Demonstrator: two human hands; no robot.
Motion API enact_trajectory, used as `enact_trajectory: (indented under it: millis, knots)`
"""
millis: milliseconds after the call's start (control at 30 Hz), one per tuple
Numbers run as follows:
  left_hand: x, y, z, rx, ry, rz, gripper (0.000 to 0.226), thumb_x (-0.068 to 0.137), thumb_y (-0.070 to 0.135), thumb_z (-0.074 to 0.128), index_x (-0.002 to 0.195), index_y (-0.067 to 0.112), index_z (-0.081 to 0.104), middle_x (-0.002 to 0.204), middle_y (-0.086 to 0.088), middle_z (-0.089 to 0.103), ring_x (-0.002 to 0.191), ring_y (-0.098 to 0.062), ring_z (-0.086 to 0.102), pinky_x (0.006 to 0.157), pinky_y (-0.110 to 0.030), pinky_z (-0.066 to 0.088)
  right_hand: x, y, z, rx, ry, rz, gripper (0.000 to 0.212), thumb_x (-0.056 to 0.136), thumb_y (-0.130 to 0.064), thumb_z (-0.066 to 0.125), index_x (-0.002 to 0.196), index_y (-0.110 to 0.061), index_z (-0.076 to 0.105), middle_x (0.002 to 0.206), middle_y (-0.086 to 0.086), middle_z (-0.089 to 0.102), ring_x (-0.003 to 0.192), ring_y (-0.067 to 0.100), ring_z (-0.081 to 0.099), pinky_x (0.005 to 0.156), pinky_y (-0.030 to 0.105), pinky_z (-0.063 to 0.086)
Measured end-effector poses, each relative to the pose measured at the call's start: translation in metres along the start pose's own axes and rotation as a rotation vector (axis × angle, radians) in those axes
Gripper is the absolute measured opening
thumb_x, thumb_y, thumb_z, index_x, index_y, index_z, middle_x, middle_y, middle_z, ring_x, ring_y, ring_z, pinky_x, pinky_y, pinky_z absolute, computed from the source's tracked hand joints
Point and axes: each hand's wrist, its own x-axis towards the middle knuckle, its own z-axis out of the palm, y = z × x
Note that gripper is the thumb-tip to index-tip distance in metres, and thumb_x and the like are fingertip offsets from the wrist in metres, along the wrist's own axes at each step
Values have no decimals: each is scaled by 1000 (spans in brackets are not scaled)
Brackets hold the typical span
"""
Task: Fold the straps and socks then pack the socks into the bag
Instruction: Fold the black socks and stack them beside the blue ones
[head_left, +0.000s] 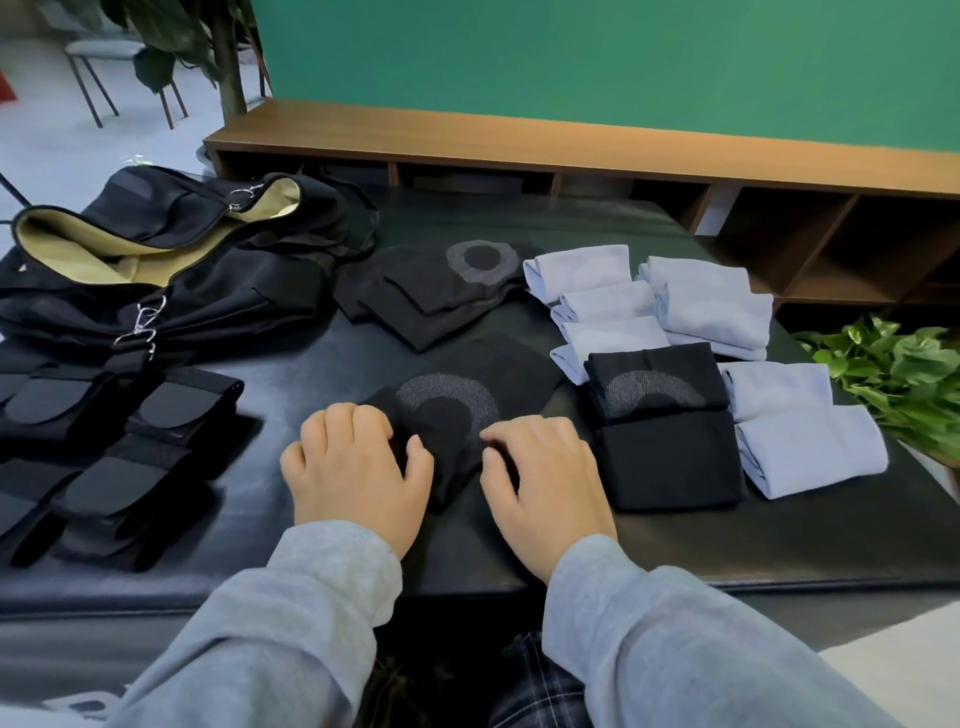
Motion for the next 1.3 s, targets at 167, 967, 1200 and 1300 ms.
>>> enact_trajectory:
  millis: [167,967,1200,1300]
  knots:
    - [-1,-3,-5,-148,29,132,15,72,14,62,79,24,53,84,11,48,91,-14,35,79,-26,16,3,2,7,-120,-10,135,45,89,-43,31,129,-27,45,135,-15,40,127,8,23,103,27,16]
    - [-2,1,-3,-114,20,78,28,67,-1,67,86,16,56,90,-1,56,90,-21,38,74,-39,31,2,3,14,-79,187,120,32,81,-35,39,105,-24,57,101,-10,55,99,12,36,88,29,27]
    - [7,6,-8,-9,-157,-184,32,90,27,44,120,20,49,126,1,50,121,-22,36,101,-40,22,2,2,10,-105,115,172,24,85,-32,43,103,-25,56,107,-11,50,106,12,34,93,26,21]
    - [8,7,-12,-9,-219,-129,32,90,23,39,121,29,44,122,7,47,120,-16,34,101,-34,18,2,4,7,-117,41,163,21,90,-33,44,109,-28,53,114,-14,46,113,12,34,96,27,21]
